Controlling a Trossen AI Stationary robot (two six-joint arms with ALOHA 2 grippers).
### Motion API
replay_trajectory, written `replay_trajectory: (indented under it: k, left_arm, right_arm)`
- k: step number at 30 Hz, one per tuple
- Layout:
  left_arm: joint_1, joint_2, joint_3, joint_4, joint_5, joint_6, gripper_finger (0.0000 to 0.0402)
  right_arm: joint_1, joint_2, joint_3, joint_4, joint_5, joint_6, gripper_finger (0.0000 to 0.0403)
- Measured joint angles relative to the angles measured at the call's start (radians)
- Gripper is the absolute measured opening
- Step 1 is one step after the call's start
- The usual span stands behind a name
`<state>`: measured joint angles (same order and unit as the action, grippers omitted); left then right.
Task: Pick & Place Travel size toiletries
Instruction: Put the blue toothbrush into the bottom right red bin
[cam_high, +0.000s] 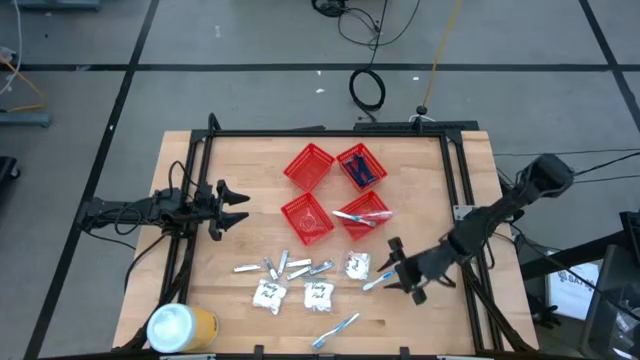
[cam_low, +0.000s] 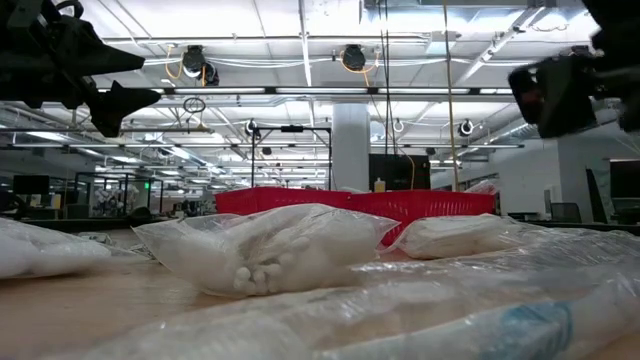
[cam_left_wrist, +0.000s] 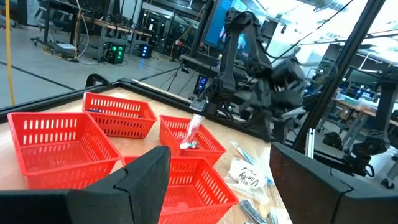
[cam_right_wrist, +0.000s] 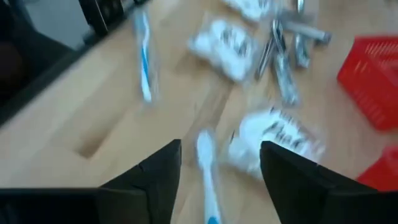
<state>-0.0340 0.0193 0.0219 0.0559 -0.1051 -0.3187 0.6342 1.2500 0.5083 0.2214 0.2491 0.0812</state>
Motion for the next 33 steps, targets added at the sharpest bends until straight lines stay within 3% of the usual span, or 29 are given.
replay_trajectory:
  k: [3,8,13,20,25,33]
  left_arm:
    - [0.0,0.0,0.0,-0.001,0.0,0.0,0.0271]
    - [0.0,0.0,0.0,0.0,0.0,0.0,0.0271]
    - [0.0,0.0,0.0,0.0,0.0,0.0,0.0271]
    - [0.0,0.0,0.0,0.0,0.0,0.0,0.0271]
    - [0.0,0.0,0.0,0.0,0.0,0.0,0.0271]
    - [0.0,0.0,0.0,0.0,0.0,0.0,0.0271]
  right_arm:
    - [0.034,0.07,0.0,0.0,0.061,0.037,0.0219]
    - [0.017,0.168,0.0,0.008,0.061,0.055,0.0221]
    - [-0.01,0.23,0.0,0.05,-0.041,0.079,0.0215]
    - [-0.014,0.277,0.003,-0.003,-0.04,0.094,0.0198]
    - [-0.026,0.278,0.003,-0.031,-0.045,0.094,0.0147]
    - [-0.059,0.275,0.003,-0.006,-0.145,0.083,0.0017]
